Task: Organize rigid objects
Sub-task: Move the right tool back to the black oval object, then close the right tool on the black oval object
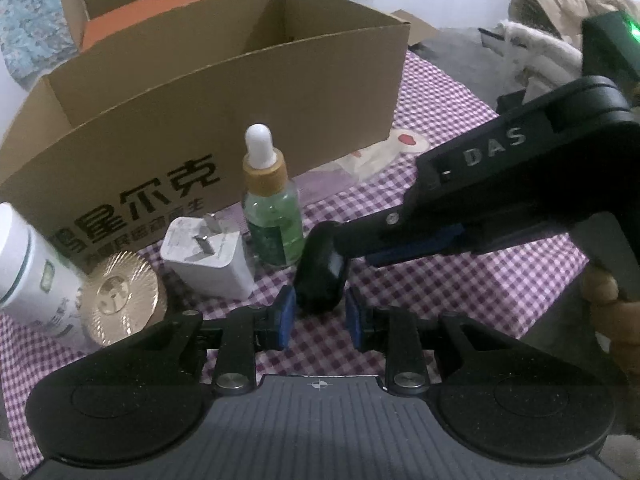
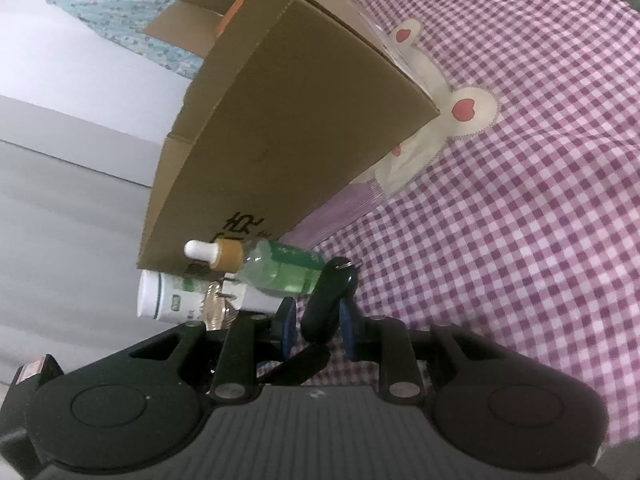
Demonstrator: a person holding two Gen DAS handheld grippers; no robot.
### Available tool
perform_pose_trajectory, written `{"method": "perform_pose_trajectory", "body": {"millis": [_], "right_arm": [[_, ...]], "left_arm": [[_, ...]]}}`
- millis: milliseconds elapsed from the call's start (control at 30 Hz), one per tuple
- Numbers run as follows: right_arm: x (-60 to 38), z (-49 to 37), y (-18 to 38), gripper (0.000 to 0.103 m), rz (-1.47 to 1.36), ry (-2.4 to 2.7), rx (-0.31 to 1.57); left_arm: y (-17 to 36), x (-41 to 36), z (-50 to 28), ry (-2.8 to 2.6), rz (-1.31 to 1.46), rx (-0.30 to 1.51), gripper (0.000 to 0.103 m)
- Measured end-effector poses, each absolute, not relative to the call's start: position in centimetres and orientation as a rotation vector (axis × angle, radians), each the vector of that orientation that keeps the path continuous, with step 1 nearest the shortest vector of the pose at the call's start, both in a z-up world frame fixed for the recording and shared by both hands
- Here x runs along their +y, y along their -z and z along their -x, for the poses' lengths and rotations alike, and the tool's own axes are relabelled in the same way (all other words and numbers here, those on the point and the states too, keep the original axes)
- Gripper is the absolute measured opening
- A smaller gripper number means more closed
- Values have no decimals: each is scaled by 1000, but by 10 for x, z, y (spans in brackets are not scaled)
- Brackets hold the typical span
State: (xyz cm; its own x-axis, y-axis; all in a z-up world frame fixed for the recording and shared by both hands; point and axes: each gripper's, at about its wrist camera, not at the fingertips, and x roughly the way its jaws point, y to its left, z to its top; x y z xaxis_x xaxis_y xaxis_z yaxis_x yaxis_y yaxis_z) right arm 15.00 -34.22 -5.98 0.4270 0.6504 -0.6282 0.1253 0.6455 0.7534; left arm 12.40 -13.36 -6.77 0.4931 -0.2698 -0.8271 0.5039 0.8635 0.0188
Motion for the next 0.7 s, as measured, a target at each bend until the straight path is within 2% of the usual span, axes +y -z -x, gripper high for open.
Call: {"method": "perform_pose_trajectory", "body": {"millis": [300, 700], "right_arm": [[-332, -166, 81, 26, -867, -389, 1127], [-339, -169, 79, 26, -866, -430, 1108]], "left_arm": [[74, -145, -132, 484, -299, 939, 29], [78, -154, -134, 512, -278, 959, 29]]}}
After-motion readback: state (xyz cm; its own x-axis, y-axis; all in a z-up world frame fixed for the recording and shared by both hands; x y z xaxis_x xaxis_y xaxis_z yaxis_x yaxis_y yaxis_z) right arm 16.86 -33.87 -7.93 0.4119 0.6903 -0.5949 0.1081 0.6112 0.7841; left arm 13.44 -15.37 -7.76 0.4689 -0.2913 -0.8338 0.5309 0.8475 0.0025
